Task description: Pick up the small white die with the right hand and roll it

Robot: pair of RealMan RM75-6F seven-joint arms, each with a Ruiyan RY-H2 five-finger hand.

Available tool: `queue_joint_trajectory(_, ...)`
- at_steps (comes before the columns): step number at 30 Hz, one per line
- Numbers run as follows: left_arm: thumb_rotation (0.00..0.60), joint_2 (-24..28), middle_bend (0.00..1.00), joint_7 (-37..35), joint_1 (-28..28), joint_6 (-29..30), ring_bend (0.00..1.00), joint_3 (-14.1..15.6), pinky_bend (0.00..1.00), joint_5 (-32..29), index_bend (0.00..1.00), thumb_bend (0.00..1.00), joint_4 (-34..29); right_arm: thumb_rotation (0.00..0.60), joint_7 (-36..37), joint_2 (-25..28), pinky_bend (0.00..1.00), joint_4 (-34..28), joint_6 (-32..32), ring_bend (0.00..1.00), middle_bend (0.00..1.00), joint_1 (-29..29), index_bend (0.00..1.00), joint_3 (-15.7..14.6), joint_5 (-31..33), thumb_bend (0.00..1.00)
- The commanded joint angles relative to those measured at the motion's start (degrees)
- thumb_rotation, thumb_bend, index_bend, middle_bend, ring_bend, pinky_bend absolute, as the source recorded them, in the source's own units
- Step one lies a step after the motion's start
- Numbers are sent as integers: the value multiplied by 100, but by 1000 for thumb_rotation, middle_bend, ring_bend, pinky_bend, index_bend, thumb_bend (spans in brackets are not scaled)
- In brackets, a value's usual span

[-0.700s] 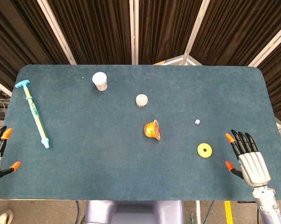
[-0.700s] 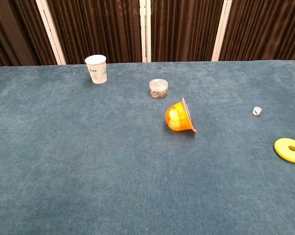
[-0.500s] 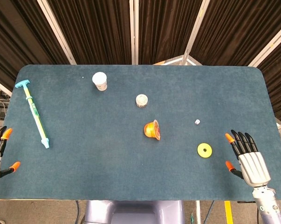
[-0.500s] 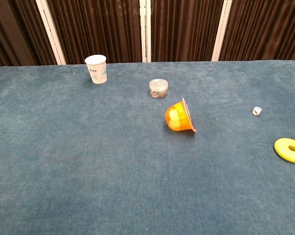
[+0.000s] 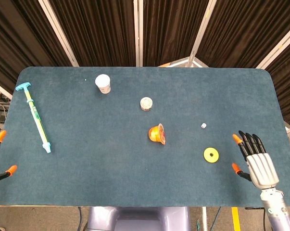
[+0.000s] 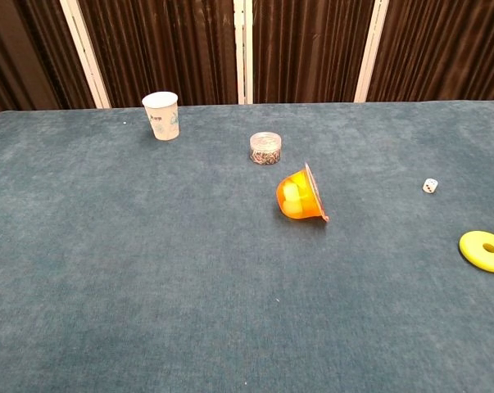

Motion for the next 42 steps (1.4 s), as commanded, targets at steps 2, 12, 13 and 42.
queue_joint_trajectory(2,600,66,0,-48,3,7,0,-55,0,-65,0,60,-38,600,-30,56,0,-180,-406,0,0,277,171,191,233,193)
queue_joint_trajectory(12,600,149,0,94,-22,-79,0,-146,0,-300,0,60,-81,600,-460,-42,0,-337,-1937,0,0,1216,244,774,1298,192)
queue_joint_trajectory(13,600,143,0,110,-23,-74,0,-153,0,-307,0,60,-80,600,-487,-62,0,-304,-2091,0,0,1311,245,832,1434,192)
queue_joint_trajectory(42,600,-63,0,314,-186,-305,0,-259,0,-553,0,60,137,600,-948,-1694,0,2512,-4460,0,40,3001,368,1161,3641,171)
